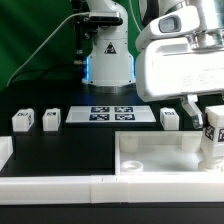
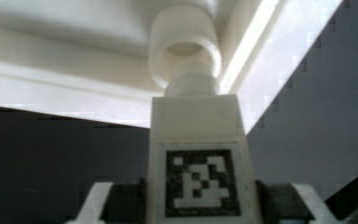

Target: Assemble one leg

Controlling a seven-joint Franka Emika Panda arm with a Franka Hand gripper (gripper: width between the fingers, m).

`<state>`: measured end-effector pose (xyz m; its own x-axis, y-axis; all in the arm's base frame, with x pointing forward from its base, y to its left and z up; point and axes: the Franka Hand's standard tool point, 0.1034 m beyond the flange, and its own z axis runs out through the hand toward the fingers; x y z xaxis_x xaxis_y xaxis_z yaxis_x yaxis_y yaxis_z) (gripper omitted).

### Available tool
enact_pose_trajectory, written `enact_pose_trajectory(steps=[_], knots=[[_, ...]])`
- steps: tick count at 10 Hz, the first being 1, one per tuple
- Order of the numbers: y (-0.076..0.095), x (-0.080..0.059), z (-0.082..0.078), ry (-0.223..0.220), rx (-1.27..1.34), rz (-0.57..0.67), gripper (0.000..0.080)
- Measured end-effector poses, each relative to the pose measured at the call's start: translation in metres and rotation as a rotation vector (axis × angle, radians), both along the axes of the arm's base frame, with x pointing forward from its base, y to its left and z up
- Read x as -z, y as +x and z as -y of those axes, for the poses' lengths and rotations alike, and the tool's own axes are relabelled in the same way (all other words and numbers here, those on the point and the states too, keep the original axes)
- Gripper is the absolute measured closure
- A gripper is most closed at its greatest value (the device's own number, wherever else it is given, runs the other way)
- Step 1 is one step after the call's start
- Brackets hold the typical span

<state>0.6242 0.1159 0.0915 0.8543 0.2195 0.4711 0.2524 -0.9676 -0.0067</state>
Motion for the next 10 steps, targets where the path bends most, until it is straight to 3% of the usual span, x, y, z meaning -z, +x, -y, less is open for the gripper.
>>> enact_pose_trajectory(steps=[10], knots=[[-0.011, 0.017, 0.001, -0.004, -0.002, -0.027, 0.0506]])
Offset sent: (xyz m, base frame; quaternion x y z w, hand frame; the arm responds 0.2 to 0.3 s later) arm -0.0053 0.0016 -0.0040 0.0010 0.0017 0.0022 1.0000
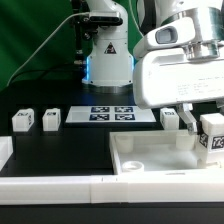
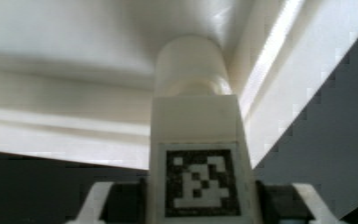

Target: Assemble one leg

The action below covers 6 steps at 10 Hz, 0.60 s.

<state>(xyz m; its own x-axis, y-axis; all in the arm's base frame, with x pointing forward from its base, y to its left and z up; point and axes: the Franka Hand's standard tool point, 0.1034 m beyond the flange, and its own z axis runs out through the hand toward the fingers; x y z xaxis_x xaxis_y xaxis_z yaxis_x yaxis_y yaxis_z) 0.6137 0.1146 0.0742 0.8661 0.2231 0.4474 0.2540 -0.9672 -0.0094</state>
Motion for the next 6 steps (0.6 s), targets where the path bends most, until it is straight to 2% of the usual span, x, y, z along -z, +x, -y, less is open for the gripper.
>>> enact_pose_trajectory(steps=[6], knots=[[-0.0001, 0.0000, -0.0001, 0.000, 0.000, 0.004, 0.0506]])
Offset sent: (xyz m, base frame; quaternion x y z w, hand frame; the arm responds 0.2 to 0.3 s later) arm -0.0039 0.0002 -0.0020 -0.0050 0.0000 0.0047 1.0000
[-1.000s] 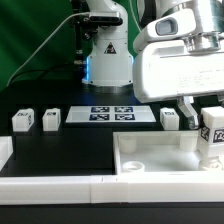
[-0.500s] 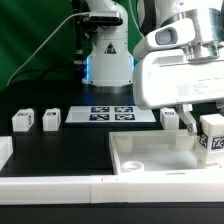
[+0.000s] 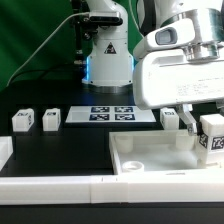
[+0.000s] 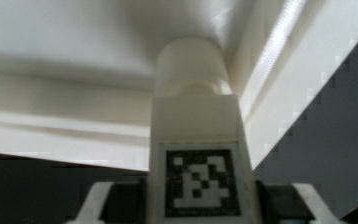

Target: Assemble one leg

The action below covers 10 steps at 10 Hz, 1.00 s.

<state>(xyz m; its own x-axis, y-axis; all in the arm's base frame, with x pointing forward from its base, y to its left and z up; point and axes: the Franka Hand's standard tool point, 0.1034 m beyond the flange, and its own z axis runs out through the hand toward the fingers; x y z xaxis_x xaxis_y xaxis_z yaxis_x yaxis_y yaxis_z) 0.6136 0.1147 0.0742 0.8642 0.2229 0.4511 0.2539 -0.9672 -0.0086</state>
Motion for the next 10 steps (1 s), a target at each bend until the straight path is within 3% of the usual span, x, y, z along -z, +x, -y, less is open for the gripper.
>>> enact_pose_trajectory(steps=[1, 2, 3, 10], knots=[[0.0000, 0.0000, 0.0000, 0.000, 0.000, 0.000, 0.0276], [0.0000, 0.0000, 0.0000, 0.000, 0.000, 0.000, 0.0276], [0.0000, 0.0000, 0.0000, 0.000, 0.000, 0.000, 0.0176], [0.0000, 0.0000, 0.0000, 0.000, 0.000, 0.000, 0.0151]])
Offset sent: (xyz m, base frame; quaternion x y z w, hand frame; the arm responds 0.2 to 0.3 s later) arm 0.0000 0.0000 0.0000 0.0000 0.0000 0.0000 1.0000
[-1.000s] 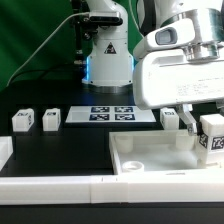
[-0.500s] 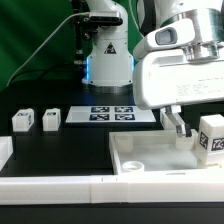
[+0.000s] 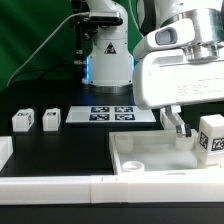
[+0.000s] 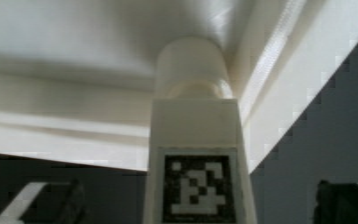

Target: Assemble one leg

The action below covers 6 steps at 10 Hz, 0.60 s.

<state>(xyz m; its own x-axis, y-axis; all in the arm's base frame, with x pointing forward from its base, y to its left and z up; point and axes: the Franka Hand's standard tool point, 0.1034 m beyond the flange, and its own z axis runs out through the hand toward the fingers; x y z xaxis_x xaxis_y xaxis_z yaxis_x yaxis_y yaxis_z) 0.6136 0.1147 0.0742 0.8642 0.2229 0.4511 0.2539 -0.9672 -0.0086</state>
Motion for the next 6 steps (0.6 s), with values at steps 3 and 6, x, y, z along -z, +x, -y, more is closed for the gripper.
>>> enact_pose_trajectory(steps=[3, 6], knots=[[0.0000, 0.0000, 0.0000, 0.000, 0.000, 0.000, 0.0151], [0.0005, -0.0089, 0.0034, -0.003, 0.003, -0.019, 0.0151]])
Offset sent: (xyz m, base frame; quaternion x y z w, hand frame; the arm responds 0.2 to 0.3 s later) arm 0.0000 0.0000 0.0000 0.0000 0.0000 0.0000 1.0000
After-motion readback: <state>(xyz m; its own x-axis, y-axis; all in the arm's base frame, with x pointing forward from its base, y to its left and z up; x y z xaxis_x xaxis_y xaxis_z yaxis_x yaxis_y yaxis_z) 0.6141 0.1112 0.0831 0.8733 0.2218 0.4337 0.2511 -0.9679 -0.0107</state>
